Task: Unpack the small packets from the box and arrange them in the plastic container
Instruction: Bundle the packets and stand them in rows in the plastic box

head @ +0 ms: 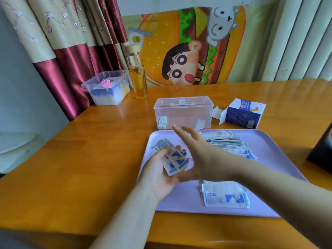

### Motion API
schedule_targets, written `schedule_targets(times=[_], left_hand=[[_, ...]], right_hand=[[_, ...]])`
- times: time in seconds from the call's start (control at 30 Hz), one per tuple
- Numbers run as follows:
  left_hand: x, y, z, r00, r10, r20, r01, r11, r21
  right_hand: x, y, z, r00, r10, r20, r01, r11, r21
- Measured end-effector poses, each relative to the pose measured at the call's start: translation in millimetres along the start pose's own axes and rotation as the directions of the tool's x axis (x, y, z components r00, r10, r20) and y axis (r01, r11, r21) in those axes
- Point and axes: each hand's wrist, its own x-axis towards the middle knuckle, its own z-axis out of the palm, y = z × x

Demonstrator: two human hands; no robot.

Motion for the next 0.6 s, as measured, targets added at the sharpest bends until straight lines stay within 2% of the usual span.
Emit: schedule_targets(times=[0.13,0.27,0.4,0.6], left_hand=[[-6,-3,4,0.99,-0.093,0.11,0.065,0.97,0.234],[-7,-6,3,0.975,-0.137,0.176,0.088,0.961,0.263],[-7,-7,5,0.971,-0.103,0.216,0.049,0.969,0.24],[-11,-8,10,0.973,-0.053,0.224,-0.023,0.945,0.327]], right_hand=[[-7,-1,-2,0.992,-0.087,0.09,0.098,0.987,-0.129],[-8,-3,-5,0.991,-0.068,0.112,0.082,0.988,-0.131],[-12,-4,-4,0.986,-0.082,0.144,0.101,0.986,-0.129],[-13,-2,-3,0.979,-0.196,0.053,0.202,0.958,-0.203]])
